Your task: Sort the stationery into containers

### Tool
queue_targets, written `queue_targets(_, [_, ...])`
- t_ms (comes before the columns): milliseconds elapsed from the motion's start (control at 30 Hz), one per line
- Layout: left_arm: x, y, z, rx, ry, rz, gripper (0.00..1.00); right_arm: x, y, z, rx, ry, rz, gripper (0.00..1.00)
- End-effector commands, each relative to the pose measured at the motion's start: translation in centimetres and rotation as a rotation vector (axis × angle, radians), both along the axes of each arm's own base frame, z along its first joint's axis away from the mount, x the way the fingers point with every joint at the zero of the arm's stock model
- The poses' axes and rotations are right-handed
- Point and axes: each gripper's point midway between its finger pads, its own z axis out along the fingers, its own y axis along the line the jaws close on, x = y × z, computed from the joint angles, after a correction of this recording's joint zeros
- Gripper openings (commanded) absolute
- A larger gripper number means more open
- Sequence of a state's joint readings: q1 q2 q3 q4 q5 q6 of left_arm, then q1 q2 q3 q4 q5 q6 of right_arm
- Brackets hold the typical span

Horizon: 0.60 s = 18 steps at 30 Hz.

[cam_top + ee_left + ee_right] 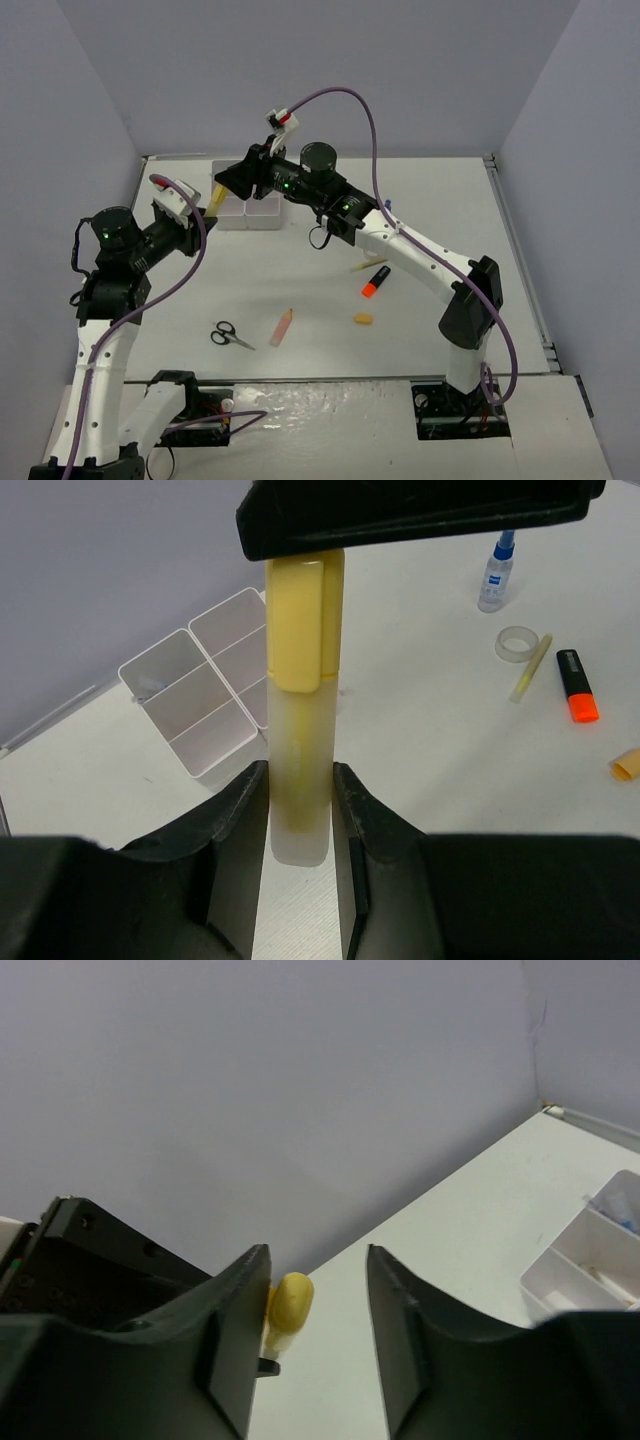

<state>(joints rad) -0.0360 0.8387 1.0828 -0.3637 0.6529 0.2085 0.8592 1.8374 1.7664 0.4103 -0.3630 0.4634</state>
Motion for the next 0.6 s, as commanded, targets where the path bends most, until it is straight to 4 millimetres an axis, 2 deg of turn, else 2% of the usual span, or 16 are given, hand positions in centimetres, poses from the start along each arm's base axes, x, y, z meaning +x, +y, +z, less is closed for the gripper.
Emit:
queue_targets(0, [-0.1,-0.2,4.3,-0.003,-0.152,-0.019,0.0,-1.1,-0.1,4.0,0.082,-0.072,0.018,0.3])
queue_targets(33, [0.0,-0.2,4.3,-0.007,-0.152,-0.013,0.0,-1.2,0.1,4.0,0.085,-0.067,0.028,0.28])
queue_targets(133, [0.2,-0.1,4.3,-0.01,-0.148,-0.006,0.0,-1.7,0.5,3.7,0.094,-0.051,0.066,0.38])
queue_targets(367, [0.3,0.0,3.7,0.0,-0.135,-0.004,0.0,-2.5,0.3,5.6,0.135,-0.081,0.089,0.43])
queue_targets(567, [0.5,0.1,3.3,0.009,-0.127,0.002,0.0,-3.2,-0.1,6.6,0.148,-0.11,0.098,0.52])
